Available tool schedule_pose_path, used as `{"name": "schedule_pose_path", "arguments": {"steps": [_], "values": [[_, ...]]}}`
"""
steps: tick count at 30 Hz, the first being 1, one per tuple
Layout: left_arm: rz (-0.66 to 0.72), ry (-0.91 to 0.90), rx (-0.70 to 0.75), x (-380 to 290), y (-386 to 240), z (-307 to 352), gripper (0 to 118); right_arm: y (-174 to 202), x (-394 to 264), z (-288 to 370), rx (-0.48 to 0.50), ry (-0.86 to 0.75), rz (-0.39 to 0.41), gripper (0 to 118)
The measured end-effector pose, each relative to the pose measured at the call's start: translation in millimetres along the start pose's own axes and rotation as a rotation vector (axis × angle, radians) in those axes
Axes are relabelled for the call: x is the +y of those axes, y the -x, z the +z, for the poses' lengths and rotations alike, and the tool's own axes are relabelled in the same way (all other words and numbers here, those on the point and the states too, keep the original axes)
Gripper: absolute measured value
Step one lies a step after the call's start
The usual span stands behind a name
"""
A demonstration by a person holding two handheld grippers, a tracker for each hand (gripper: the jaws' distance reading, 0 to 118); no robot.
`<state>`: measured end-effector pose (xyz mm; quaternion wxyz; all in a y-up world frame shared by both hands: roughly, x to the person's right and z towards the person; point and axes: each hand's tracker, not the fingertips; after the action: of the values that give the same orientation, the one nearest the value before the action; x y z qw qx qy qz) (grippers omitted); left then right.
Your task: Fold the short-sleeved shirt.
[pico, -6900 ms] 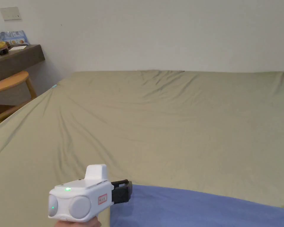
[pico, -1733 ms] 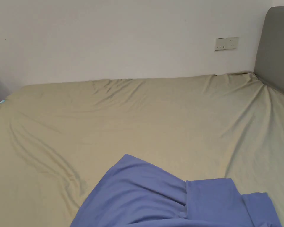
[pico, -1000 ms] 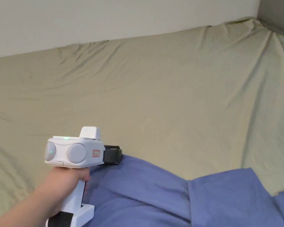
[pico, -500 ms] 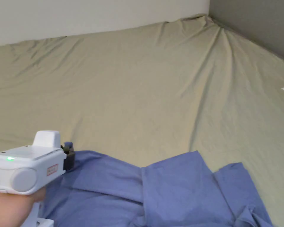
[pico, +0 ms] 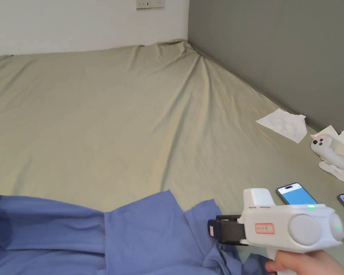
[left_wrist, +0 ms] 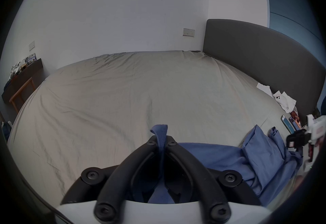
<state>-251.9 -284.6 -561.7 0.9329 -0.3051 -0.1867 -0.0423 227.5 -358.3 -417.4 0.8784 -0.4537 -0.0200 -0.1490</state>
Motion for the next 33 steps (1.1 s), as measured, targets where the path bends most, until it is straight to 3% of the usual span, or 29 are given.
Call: {"name": "schedule_pose_path", "arguments": {"steps": [3, 7, 8, 9, 10, 11, 15, 21, 29, 33], "values": [[-0.01, 0.008, -0.004, -1.3, -3.2, 0.5, 4, 9.1, 5.5, -23.4, -0.017, 0.073, 0.016, 63], [-0.009, 0.015, -0.015, -4.0, -3.2, 2.2, 4, 39.5, -15.2, -11.6, -0.11, 0.006, 0.198, 63], [-0.002, 0.018, -0.018, -5.4, 0.6, -0.3, 4, 46.7, -28.5, -12.3, -0.115, -0.023, 0.251, 50], [0.001, 0.018, -0.019, -5.8, 0.7, 0.1, 4, 52.0, -42.5, -6.0, -0.058, -0.053, 0.257, 24], [0.002, 0.017, -0.021, -6.4, 0.9, 1.9, 4, 59.1, -48.9, -4.3, -0.071, -0.032, 0.266, 9], [0.003, 0.015, -0.026, -6.7, 1.4, 4.4, 4, 63.9, -51.7, -1.1, -0.07, -0.026, 0.296, 7], [0.028, -0.02, -0.014, -2.6, 11.6, 17.7, 4, 61.2, -48.3, 27.1, -0.039, -0.12, 0.244, 6], [0.074, -0.174, 0.049, 34.4, 32.5, 76.6, 3, 55.8, -4.3, 108.9, -0.028, -0.369, 0.309, 6], [0.099, -0.39, 0.116, 90.1, 69.7, 200.4, 3, 92.4, 53.8, 228.1, -0.002, -0.671, 0.436, 6], [0.142, -0.485, 0.139, 105.7, 89.4, 252.4, 3, 108.4, 77.4, 263.7, 0.039, -0.764, 0.429, 6]]}}
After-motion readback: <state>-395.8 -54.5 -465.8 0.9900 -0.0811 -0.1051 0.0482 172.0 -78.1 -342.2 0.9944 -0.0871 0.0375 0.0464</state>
